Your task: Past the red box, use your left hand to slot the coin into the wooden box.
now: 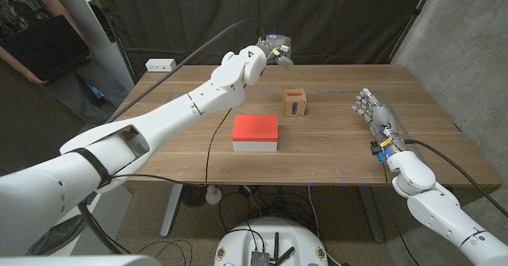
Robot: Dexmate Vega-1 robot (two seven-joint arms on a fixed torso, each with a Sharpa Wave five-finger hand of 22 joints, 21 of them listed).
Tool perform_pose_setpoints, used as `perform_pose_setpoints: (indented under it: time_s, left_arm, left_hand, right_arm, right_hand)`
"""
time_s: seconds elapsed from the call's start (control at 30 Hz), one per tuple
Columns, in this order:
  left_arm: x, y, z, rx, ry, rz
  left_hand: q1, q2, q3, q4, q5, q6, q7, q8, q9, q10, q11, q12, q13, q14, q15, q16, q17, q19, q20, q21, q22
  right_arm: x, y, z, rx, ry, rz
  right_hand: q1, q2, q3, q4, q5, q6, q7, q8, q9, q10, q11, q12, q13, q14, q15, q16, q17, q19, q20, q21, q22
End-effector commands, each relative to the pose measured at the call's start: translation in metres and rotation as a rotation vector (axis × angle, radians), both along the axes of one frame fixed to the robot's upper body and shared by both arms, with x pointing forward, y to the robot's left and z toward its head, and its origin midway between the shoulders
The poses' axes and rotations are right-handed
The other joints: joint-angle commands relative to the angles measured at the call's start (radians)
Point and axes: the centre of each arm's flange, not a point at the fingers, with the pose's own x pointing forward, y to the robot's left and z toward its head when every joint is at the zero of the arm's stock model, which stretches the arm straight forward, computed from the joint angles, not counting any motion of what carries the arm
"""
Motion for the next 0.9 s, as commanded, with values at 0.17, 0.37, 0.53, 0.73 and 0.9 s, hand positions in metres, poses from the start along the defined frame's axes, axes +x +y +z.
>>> perform_pose_setpoints:
  time_s: [0.17, 0.37, 0.53, 0.73, 0.9]
  left_arm:
    - [0.018, -0.011, -0.014, -0.014, 0.03, 0.026]
    - [0.024, -0.016, -0.019, -0.016, 0.045, 0.031]
    - [0.028, -0.021, -0.023, -0.014, 0.056, 0.033]
    - [0.035, -0.025, -0.027, -0.016, 0.072, 0.034]
    - [0.038, -0.028, -0.032, -0.019, 0.075, 0.042]
  left_hand:
    - [0.01, 0.009, -0.004, 0.0, 0.007, 0.128, 0.042, -0.002, -0.001, 0.009, -0.006, 0.001, -0.007, 0.006, -0.004, 0.011, 0.023, 0.01, -0.054, 0.0, -0.008]
    - [0.012, 0.009, -0.005, -0.001, 0.009, 0.108, 0.049, -0.012, 0.013, 0.008, -0.004, 0.004, -0.011, 0.002, -0.004, 0.003, 0.008, 0.008, -0.054, -0.001, -0.005]
    - [0.019, 0.006, -0.006, -0.003, 0.009, 0.111, 0.052, -0.02, 0.013, 0.006, -0.003, 0.01, -0.005, 0.007, -0.005, 0.004, -0.005, 0.009, -0.054, 0.001, -0.001]
    - [0.023, 0.005, -0.009, -0.003, 0.008, 0.111, 0.051, -0.023, 0.026, 0.003, -0.005, 0.011, -0.003, 0.008, -0.005, 0.007, -0.013, 0.007, -0.054, -0.004, -0.007]
    - [0.024, 0.006, -0.01, -0.001, 0.009, 0.115, 0.048, -0.029, 0.03, 0.008, -0.003, 0.006, -0.014, 0.012, -0.005, 0.016, -0.007, 0.006, -0.054, -0.004, -0.008]
  right_arm:
    - [0.006, -0.001, 0.0, 0.001, 0.003, -0.002]
    - [0.008, -0.001, 0.0, 0.006, 0.003, 0.001]
    - [0.009, -0.002, 0.0, 0.005, 0.004, 0.001]
    - [0.011, -0.005, -0.001, 0.009, 0.01, 0.001]
    - [0.012, -0.005, -0.002, 0.01, 0.011, 0.004]
  right_hand:
    - [0.006, 0.004, 0.002, -0.007, -0.002, 0.006, 0.003, 0.0, 0.003, 0.006, 0.001, 0.0, 0.003, 0.006, 0.003, 0.001, -0.001, 0.004, -0.003, 0.001, 0.002]
    - [0.006, 0.004, 0.002, -0.007, -0.002, 0.005, 0.003, 0.0, 0.003, 0.007, 0.0, 0.0, 0.003, 0.007, 0.004, 0.001, -0.001, 0.003, -0.003, 0.0, 0.002]
    - [0.006, 0.004, 0.002, -0.007, -0.002, 0.006, 0.003, 0.0, 0.003, 0.007, 0.0, 0.0, 0.003, 0.006, 0.004, 0.001, -0.001, 0.003, -0.003, 0.0, 0.002]
    - [0.006, 0.004, 0.002, -0.007, -0.002, 0.005, 0.003, 0.0, 0.003, 0.007, 0.0, 0.0, 0.003, 0.006, 0.004, 0.001, -0.001, 0.003, -0.003, 0.0, 0.002]
    - [0.006, 0.004, 0.002, -0.007, -0.002, 0.003, 0.002, -0.001, 0.003, 0.007, 0.0, 0.001, 0.003, 0.006, 0.004, 0.001, -0.001, 0.003, -0.003, 0.0, 0.002]
